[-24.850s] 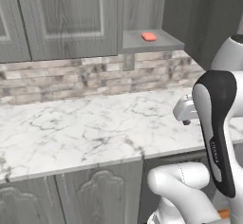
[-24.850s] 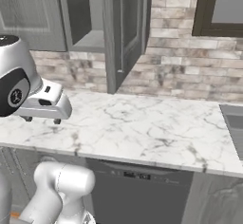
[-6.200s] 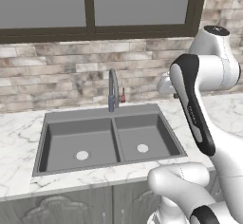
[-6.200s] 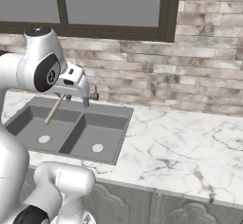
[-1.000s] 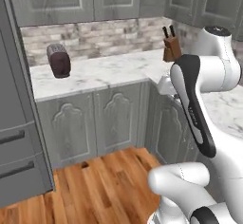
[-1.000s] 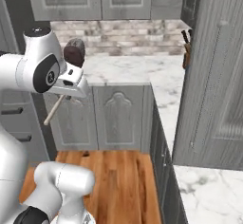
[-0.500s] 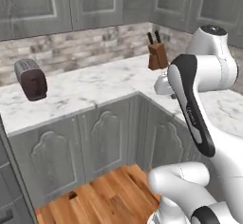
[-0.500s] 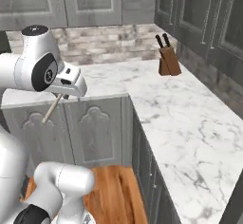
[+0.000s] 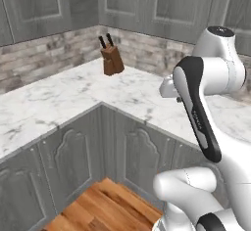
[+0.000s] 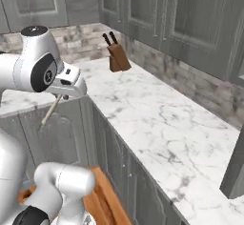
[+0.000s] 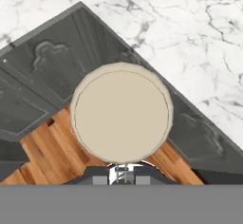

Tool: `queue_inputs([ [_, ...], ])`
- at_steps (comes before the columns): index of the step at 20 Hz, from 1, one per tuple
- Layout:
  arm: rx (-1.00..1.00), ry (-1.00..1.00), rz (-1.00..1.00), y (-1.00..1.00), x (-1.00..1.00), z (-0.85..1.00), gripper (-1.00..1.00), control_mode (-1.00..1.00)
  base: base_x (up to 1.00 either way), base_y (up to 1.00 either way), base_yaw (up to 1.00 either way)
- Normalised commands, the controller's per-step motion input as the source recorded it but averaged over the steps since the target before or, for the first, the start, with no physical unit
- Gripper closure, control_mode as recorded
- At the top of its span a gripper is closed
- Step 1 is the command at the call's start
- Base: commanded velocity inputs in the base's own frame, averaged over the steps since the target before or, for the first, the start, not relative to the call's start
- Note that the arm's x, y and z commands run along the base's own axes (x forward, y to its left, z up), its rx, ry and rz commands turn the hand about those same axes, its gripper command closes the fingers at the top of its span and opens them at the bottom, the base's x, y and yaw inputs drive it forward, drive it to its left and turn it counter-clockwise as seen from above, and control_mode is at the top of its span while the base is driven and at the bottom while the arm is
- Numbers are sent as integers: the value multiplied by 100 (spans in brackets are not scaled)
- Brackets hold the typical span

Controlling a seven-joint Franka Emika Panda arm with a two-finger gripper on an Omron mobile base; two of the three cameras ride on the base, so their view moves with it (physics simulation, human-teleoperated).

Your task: Pick up the dish brush and bar soap from the sink, and place them back in the cabinet, and close the cabinet door.

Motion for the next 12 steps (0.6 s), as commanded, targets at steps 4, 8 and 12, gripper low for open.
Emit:
queue_inputs([
  [4, 0, 0, 0, 0, 0, 0, 100, 100, 27, -16, -42],
  [8, 0, 0, 0, 0, 0, 0, 100, 100, 28, -25, -38],
  [12, 0, 0, 0, 0, 0, 0, 100, 100, 29, -29, -38],
])
